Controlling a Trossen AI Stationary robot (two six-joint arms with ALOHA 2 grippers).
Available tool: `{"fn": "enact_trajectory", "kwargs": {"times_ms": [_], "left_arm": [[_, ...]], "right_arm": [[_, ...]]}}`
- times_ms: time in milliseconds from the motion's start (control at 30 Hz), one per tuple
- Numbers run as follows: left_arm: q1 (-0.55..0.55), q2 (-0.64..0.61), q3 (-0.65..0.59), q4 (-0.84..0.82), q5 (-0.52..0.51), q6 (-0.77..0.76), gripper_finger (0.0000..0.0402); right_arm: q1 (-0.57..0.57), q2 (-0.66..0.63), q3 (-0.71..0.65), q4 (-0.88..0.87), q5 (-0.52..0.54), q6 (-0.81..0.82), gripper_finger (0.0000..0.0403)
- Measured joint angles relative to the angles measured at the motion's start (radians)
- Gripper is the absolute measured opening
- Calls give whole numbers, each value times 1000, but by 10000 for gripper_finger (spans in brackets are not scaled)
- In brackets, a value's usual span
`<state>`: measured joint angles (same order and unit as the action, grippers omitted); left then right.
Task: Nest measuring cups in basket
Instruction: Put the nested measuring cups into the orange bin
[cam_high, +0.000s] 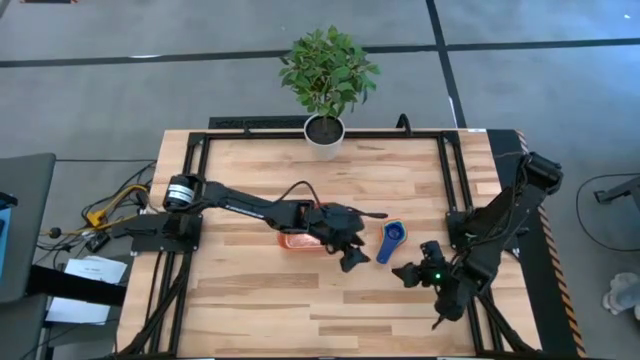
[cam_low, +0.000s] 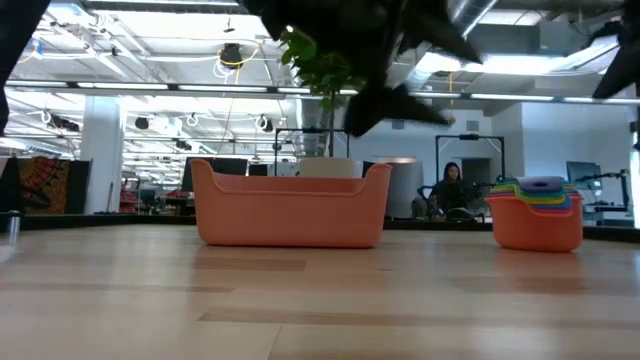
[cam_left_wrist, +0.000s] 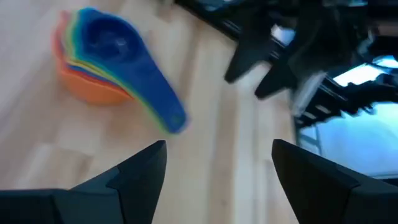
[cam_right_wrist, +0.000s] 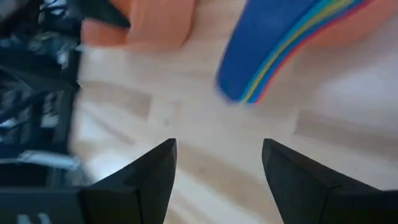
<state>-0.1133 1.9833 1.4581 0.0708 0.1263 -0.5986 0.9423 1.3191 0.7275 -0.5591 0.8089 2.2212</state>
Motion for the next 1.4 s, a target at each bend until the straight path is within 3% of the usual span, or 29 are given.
{"fn": "enact_trajectory", "kwargs": {"times_ms": [300, 467, 600, 767, 967, 1167, 1400], "left_arm": [[16, -7, -2, -157, 64, 59, 280], [17, -12, -1, -204, 139, 62, 280], [17, -12, -1, -222, 154, 58, 279], [19, -55, -1, -249, 139, 76, 278], [31, -151, 0, -271, -9, 177, 259], [63, -176, 0, -308, -15, 192, 208], [62, -176, 0, -418, -6, 186, 160]], "right_arm": [[-126, 45, -49, 37, -25, -10, 260], [-160, 32, -48, 36, -144, -14, 260], [-159, 0, -44, 10, -159, -14, 260], [-160, -68, 37, -267, -160, -3, 260], [-242, -158, 95, -619, -213, -23, 253], [-432, -232, 68, -685, -244, -214, 198], [-595, -279, 18, -469, -339, -547, 129]]}}
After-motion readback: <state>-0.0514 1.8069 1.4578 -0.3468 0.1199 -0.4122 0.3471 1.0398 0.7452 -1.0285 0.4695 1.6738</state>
